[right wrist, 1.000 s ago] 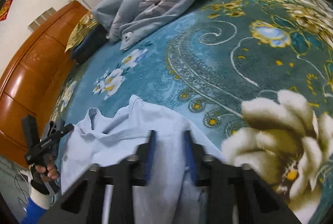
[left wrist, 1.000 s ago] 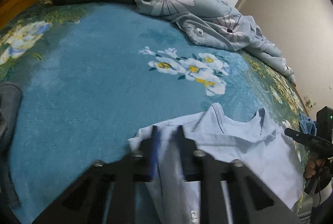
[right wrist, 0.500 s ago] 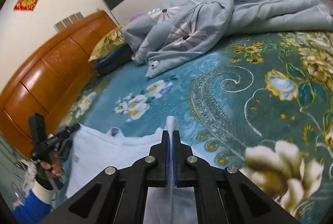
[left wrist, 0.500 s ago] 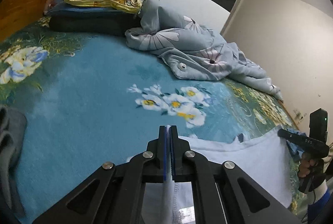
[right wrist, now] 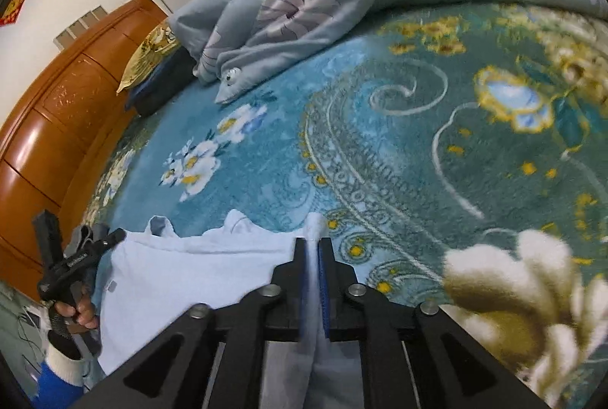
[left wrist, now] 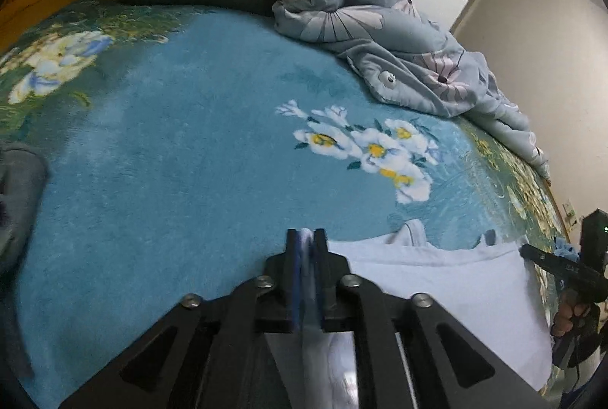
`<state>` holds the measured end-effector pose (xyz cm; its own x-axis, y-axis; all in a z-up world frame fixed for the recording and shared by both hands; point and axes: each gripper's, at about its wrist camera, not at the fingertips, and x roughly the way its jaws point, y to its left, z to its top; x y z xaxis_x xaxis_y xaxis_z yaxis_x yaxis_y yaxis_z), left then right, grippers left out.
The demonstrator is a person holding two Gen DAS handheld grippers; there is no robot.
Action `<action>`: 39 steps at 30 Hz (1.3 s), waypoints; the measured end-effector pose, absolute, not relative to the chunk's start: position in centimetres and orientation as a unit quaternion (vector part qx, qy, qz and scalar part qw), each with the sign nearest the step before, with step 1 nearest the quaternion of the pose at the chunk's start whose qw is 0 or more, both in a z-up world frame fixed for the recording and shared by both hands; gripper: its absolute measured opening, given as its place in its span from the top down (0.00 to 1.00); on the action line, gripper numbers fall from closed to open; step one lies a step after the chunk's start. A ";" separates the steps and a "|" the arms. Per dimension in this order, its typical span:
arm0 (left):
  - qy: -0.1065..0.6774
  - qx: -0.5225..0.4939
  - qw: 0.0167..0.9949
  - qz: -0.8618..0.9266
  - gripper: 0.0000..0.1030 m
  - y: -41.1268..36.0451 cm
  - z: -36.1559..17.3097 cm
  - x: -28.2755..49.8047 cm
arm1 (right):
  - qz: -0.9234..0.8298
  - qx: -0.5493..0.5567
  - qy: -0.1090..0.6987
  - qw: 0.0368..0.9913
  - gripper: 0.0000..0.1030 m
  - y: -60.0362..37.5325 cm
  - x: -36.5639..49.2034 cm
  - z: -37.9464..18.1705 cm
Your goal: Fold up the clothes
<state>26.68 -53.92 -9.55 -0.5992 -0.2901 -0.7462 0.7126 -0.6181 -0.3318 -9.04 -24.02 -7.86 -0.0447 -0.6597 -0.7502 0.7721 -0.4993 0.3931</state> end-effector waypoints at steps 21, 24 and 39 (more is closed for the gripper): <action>0.344 0.335 0.162 -0.862 0.37 -35.0 -7.8 23.7 | -0.657 0.548 -0.115 0.504 0.41 -10.6 -2.1 -11.1; 0.356 0.346 0.155 -0.854 0.37 -34.5 -9.0 22.4 | -0.643 0.551 -0.142 0.513 0.40 -11.2 -2.6 -11.3; 0.389 0.344 0.163 -0.839 0.96 -35.5 -11.6 22.2 | -0.635 0.548 -0.149 0.523 0.91 -13.4 -3.4 -10.5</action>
